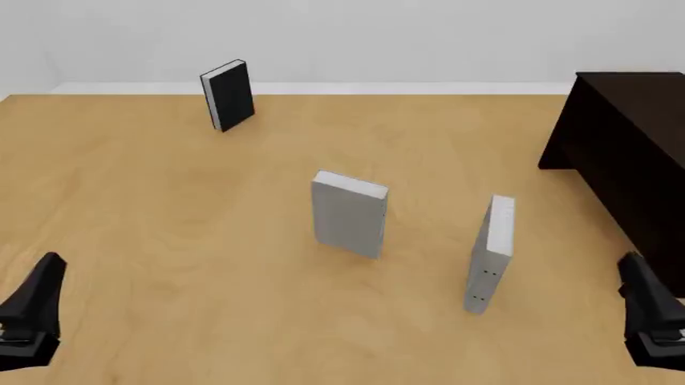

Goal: Pick up the book on the right and place it on the cabinet shelf.

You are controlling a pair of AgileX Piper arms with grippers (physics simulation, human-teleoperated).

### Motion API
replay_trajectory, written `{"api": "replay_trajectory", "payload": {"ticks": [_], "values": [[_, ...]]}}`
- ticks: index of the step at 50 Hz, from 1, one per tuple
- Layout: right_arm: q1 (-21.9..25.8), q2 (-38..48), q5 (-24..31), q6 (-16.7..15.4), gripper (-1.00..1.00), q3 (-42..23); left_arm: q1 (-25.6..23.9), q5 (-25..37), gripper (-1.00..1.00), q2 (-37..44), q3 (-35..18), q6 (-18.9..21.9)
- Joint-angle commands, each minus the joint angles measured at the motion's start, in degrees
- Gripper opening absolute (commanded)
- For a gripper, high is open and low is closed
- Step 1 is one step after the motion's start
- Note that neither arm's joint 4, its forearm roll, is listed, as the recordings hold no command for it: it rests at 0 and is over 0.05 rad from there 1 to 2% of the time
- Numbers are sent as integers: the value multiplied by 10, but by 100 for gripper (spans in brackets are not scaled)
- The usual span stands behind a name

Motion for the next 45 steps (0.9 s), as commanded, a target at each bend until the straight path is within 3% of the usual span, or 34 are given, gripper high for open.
{"api": "replay_trajectory", "payload": {"ticks": [1,2,4,10,13,16,19,20,28,38,40,43,45], "values": [[8,37,-18,-19,100,-15,-3,4,100,4,3,1],[16,62,-28,-38,100,-22,-2,4,100,5,3,-1],[15,64,-25,-40,100,-31,-1,1,100,8,3,-3],[29,127,-25,-103,100,-79,-3,0,100,10,3,3],[50,168,-20,-168,100,-106,-1,-3,100,12,3,3],[61,187,-7,-212,100,-128,-2,-1,100,9,3,2],[65,203,7,-237,100,-153,-3,0,100,5,3,5],[72,211,9,-267,100,-158,-6,1,100,4,3,7],[84,244,46,-366,100,-215,-12,7,100,4,3,19],[78,261,123,-428,100,-322,-16,8,100,3,3,27],[82,263,133,-426,100,-338,-17,9,100,3,3,28],[83,274,146,-461,100,-354,-17,7,100,2,2,28],[82,280,160,-457,100,-379,-16,7,100,2,3,26]]}}
